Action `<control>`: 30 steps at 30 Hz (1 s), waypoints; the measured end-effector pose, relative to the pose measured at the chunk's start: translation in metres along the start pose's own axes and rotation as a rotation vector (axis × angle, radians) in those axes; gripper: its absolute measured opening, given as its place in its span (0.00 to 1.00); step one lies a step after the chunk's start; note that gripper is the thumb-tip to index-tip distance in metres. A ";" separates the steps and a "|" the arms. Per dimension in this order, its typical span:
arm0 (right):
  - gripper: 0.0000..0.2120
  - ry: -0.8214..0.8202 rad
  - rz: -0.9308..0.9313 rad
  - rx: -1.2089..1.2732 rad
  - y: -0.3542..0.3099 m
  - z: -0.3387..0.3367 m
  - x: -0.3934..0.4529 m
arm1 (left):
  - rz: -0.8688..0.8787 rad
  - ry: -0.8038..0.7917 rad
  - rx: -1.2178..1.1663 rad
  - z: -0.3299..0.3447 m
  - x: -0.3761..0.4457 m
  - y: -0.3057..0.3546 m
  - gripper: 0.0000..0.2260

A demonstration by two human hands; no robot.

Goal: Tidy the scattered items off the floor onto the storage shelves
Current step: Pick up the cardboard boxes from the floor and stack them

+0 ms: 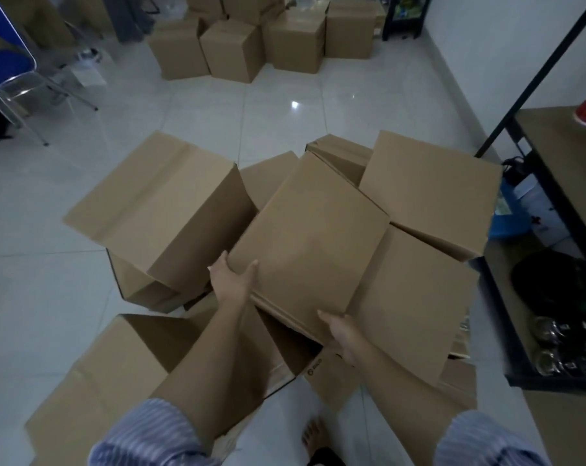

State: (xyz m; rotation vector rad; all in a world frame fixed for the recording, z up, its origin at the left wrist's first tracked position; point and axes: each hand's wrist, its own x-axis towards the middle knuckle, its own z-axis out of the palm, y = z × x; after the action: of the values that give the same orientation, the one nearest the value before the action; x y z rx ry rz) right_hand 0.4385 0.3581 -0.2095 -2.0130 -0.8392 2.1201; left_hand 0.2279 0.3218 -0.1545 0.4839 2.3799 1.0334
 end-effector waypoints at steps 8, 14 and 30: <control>0.43 -0.071 0.073 0.557 0.005 0.001 0.007 | 0.159 0.111 0.092 0.002 -0.011 0.007 0.28; 0.51 -0.092 -0.009 0.854 0.015 -0.010 -0.018 | 0.460 0.252 -0.063 0.007 -0.069 0.045 0.19; 0.42 -0.215 -0.183 0.962 -0.001 -0.112 -0.081 | 1.041 0.329 -0.056 0.034 -0.192 0.180 0.08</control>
State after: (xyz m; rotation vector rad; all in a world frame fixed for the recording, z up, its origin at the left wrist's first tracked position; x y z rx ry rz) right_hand 0.5545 0.3594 -0.1337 -1.1758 0.0415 2.0456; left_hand 0.4255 0.3621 0.0181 1.7490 2.3191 1.6819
